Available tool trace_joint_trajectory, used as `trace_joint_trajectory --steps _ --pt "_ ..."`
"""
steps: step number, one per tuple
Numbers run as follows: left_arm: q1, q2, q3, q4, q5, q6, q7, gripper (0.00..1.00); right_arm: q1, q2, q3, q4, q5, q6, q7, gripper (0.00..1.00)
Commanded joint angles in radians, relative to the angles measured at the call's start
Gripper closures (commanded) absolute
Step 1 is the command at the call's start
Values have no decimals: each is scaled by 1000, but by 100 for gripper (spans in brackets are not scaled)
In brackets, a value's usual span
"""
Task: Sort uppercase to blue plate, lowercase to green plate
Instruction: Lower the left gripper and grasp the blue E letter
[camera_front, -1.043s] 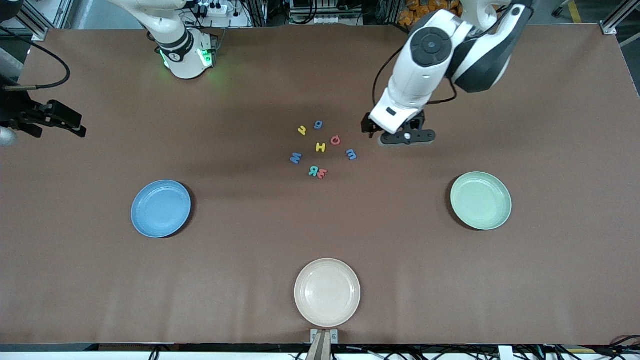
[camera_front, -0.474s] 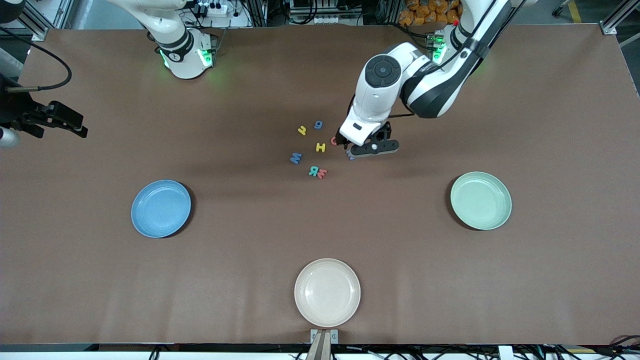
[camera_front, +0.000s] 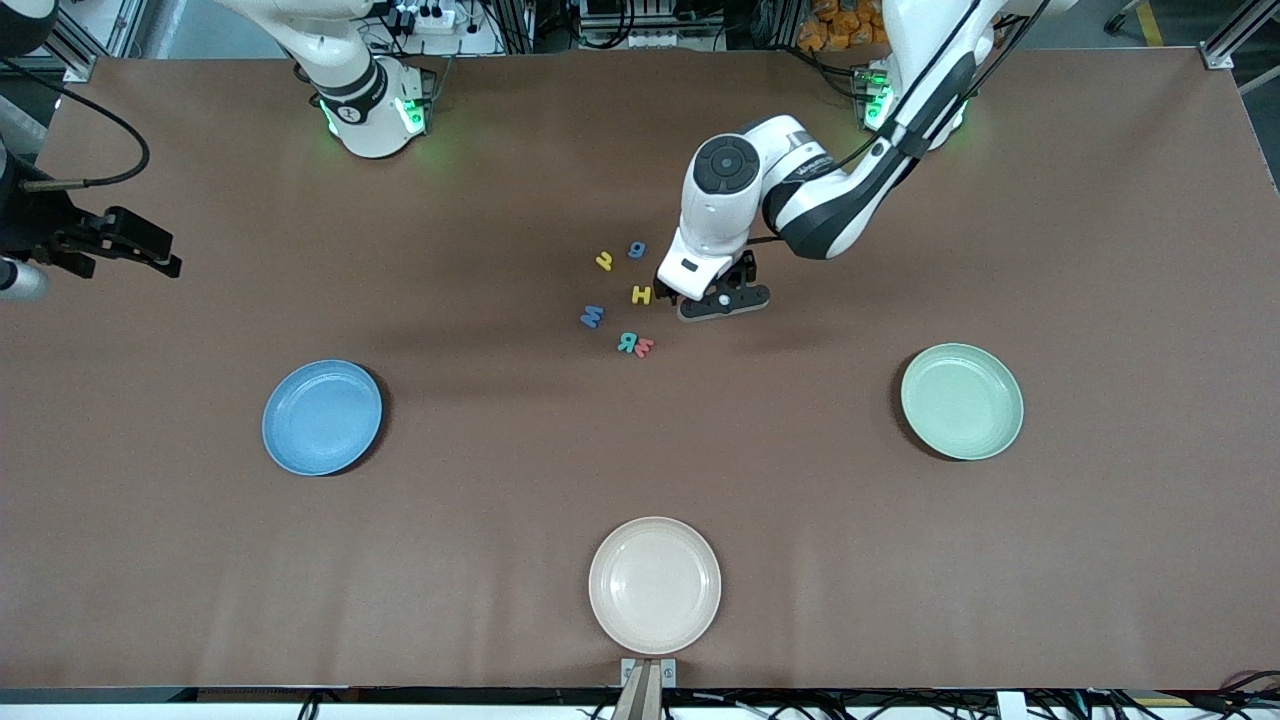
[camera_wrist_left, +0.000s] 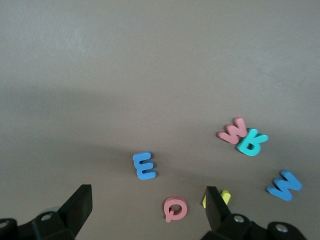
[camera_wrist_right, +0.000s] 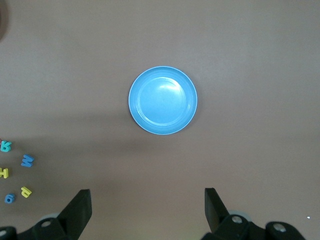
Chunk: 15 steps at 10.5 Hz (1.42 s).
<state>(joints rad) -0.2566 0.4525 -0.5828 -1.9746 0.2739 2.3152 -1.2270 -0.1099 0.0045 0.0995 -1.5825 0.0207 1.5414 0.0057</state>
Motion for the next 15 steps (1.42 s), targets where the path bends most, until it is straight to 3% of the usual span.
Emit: trace_joint_trajectory --steps 1,6,9,12,15 --pt "2 54 18 -3 36 13 -154 0 -4 -6 3 -11 16 6 0 0" --pt "-24 129 34 -12 138 93 -353 7 -2 -3 3 -30 16 23 0 0" --pt "-23 124 34 -79 191 174 -376 14 -1 -3 5 -30 18 28 0 0" --pt "-26 129 32 -108 331 185 -500 17 -1 -3 5 -34 35 28 0 0" --pt "-26 132 31 -101 343 185 -506 18 -1 -3 5 -34 35 28 0 0"
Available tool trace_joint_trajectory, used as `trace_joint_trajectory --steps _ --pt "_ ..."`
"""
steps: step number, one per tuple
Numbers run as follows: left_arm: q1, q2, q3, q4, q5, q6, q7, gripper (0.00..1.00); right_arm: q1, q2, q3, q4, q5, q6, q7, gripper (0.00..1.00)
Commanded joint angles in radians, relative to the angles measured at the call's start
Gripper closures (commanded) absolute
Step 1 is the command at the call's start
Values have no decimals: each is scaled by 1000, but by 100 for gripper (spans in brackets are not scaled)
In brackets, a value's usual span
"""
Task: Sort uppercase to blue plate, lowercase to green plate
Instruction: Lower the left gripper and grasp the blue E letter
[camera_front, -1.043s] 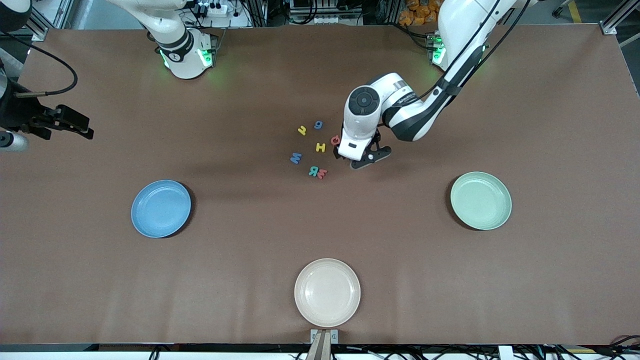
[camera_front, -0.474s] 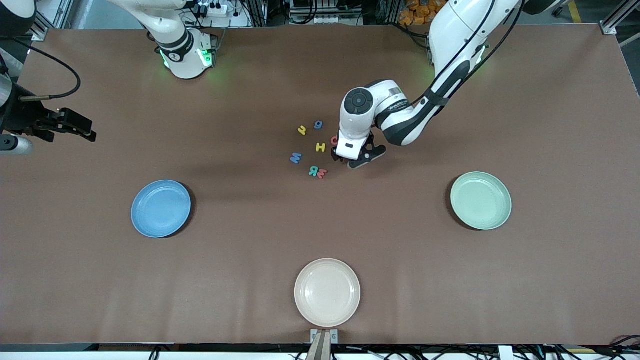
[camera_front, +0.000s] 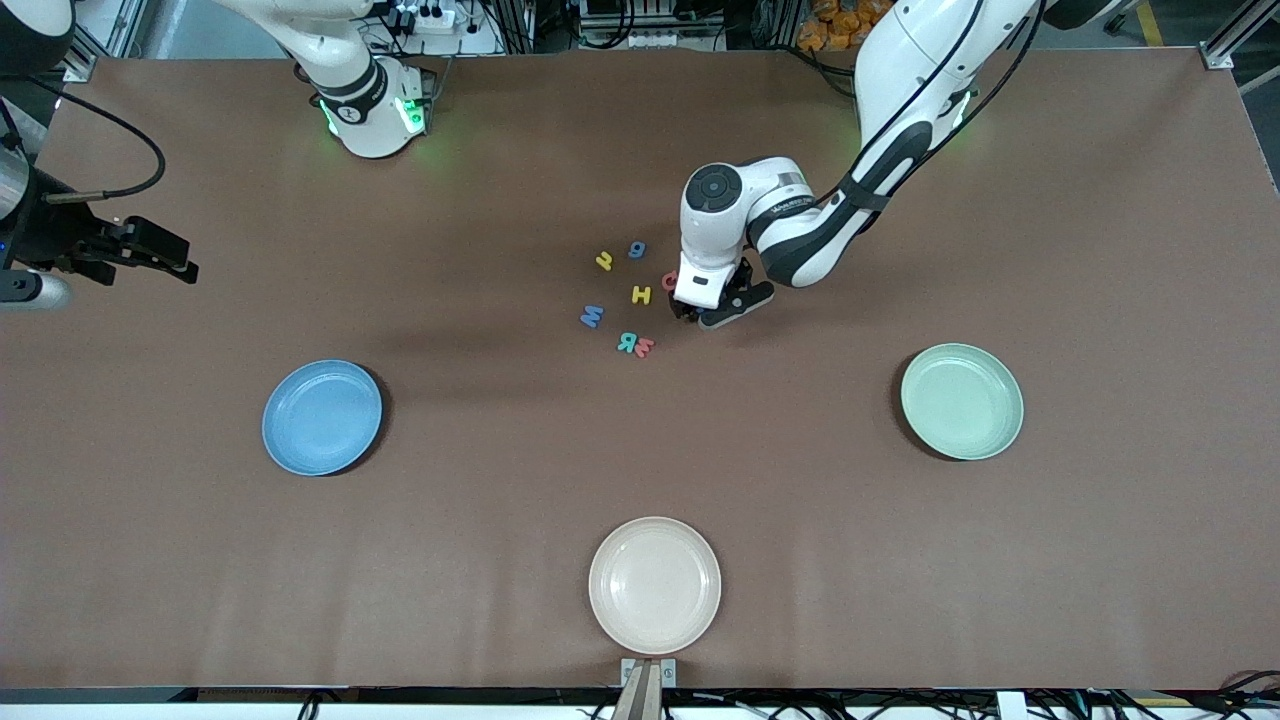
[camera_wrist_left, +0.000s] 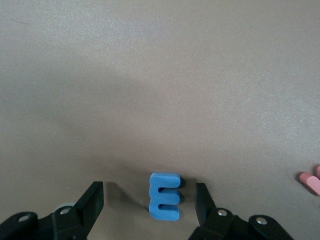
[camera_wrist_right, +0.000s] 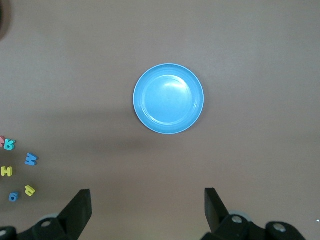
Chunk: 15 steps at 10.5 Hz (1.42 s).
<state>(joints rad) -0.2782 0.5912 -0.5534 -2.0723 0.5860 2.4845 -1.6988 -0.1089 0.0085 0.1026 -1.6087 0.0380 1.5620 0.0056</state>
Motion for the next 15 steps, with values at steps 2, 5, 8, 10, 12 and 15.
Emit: trace_joint_trajectory --steps 2,5,8,10,12,15 --pt "-4 7 1 4 32 16 -33 18 3 -7 2 -10 17 9 1 0" --pt "-22 27 3 29 31 16 -33 27 6 -7 2 -16 17 16 1 0" --pt "-22 35 3 34 31 16 -29 47 8 -7 2 -20 17 23 1 0" --pt "-21 36 3 32 31 16 -27 83 8 -7 2 -20 17 23 2 0" --pt "-18 35 4 35 31 16 -16 100 9 -7 2 -20 17 23 1 0" --pt "5 -16 35 60 32 1 78 100 9 -7 2 -20 17 23 1 0"
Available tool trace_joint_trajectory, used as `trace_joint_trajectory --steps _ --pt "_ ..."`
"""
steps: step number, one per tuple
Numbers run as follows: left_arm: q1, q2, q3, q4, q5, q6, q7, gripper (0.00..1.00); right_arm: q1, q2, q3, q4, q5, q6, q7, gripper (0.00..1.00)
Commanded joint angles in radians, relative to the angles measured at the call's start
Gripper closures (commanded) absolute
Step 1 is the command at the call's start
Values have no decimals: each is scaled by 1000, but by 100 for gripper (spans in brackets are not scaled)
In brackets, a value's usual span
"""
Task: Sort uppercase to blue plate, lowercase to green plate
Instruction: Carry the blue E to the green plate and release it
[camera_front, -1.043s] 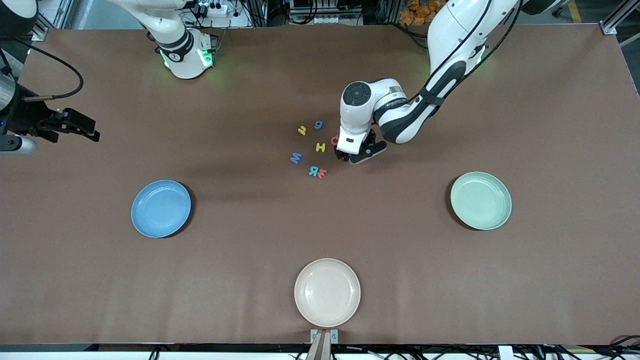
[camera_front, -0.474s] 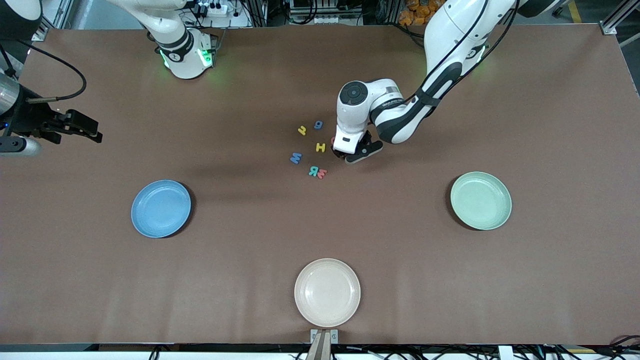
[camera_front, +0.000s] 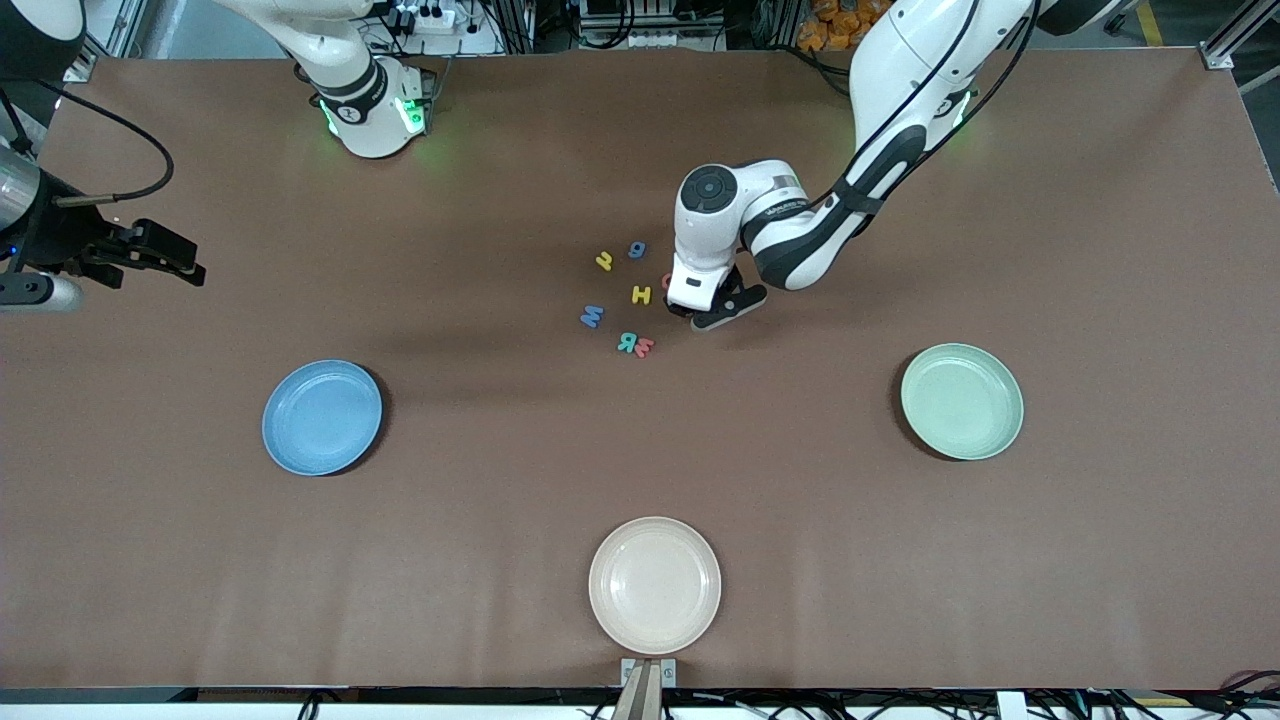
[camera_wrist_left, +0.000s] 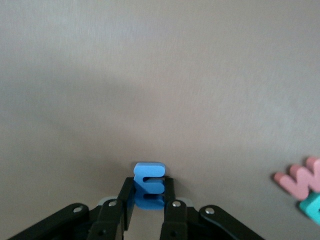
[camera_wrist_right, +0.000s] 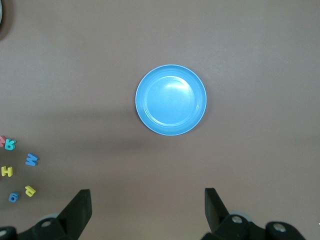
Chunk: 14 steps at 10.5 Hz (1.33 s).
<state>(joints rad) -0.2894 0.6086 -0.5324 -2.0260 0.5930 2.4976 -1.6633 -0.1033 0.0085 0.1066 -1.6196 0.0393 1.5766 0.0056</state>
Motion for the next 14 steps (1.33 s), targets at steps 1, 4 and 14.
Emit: trace_joint_trajectory --steps 1,4,14 --pt "33 -62 31 15 21 -38 116 100 4 -7 -2 -9 16 8 2 0" --pt "113 -141 32 58 -10 -159 386 100 4 -7 -2 -11 16 8 2 0" --pt "492 -234 115 58 -183 -270 1437 100 100 -2 -2 -92 14 103 126 0"
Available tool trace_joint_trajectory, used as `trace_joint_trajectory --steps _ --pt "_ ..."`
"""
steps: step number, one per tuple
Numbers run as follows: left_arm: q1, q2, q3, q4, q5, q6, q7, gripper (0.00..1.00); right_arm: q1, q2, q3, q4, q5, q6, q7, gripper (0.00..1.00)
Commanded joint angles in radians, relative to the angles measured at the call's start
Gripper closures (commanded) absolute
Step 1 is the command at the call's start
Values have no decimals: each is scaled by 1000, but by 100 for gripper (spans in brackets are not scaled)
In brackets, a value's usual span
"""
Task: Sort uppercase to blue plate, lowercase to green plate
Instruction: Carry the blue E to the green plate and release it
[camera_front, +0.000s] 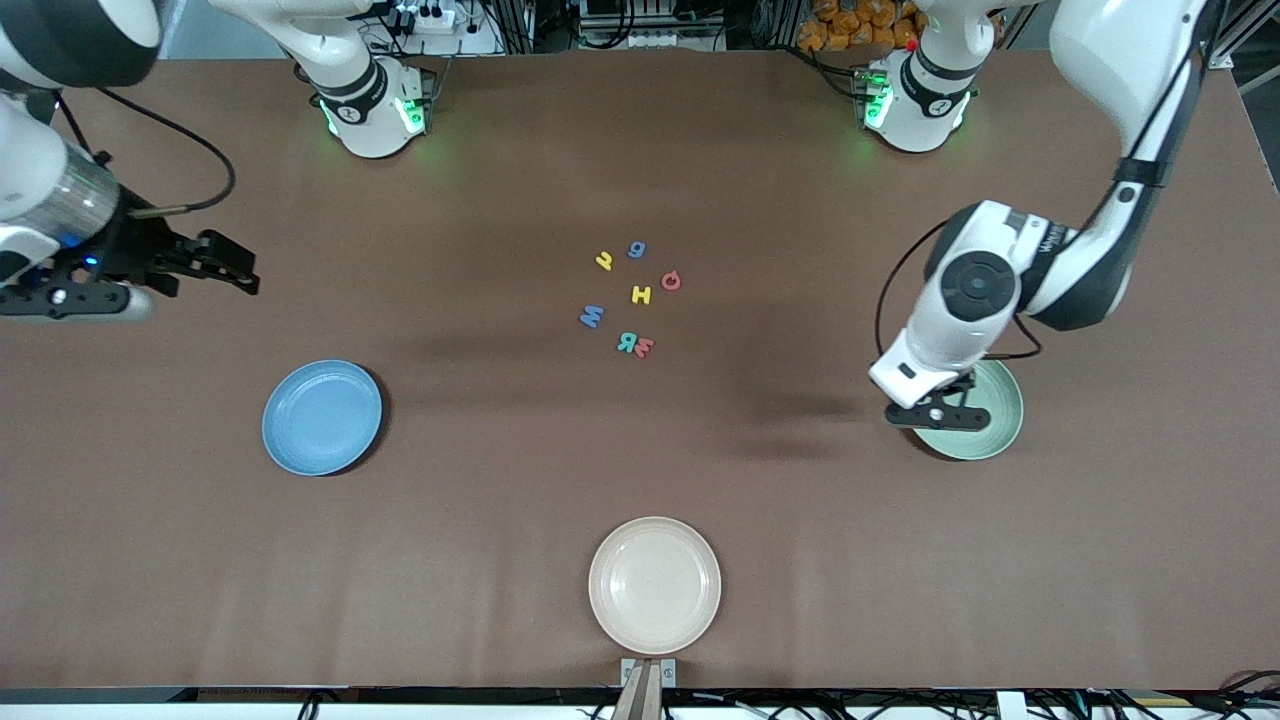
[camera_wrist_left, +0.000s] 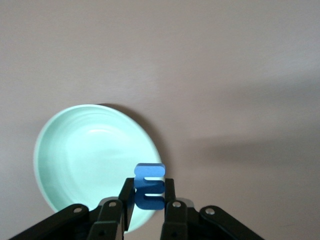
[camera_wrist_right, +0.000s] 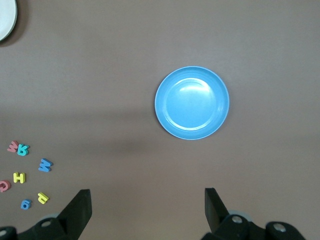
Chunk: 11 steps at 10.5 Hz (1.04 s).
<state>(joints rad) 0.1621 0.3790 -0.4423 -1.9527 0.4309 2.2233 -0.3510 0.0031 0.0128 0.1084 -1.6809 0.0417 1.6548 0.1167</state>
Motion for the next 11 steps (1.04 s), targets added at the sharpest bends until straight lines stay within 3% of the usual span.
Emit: trace_joint_trajectory --steps 1,4,6,7,8,11 --pt "42 0 66 -18 -23 10 188 100 -11 -7 -6 -37 12 26 12 0" --pt "51 55 132 -41 -24 67 242 100 -9 -4 -6 -40 12 37 12 0" --pt "51 81 140 -54 -47 88 248 100 -11 -5 -6 -60 12 48 14 0" --pt "51 96 142 -48 -57 90 248 39 -12 -1 -6 -65 14 48 15 0" --pt "50 95 142 -42 -58 90 248 0 -3 10 -6 -68 14 48 18 0" --pt "50 57 140 -8 -58 78 251 0 53 87 -4 -66 27 52 24 0"
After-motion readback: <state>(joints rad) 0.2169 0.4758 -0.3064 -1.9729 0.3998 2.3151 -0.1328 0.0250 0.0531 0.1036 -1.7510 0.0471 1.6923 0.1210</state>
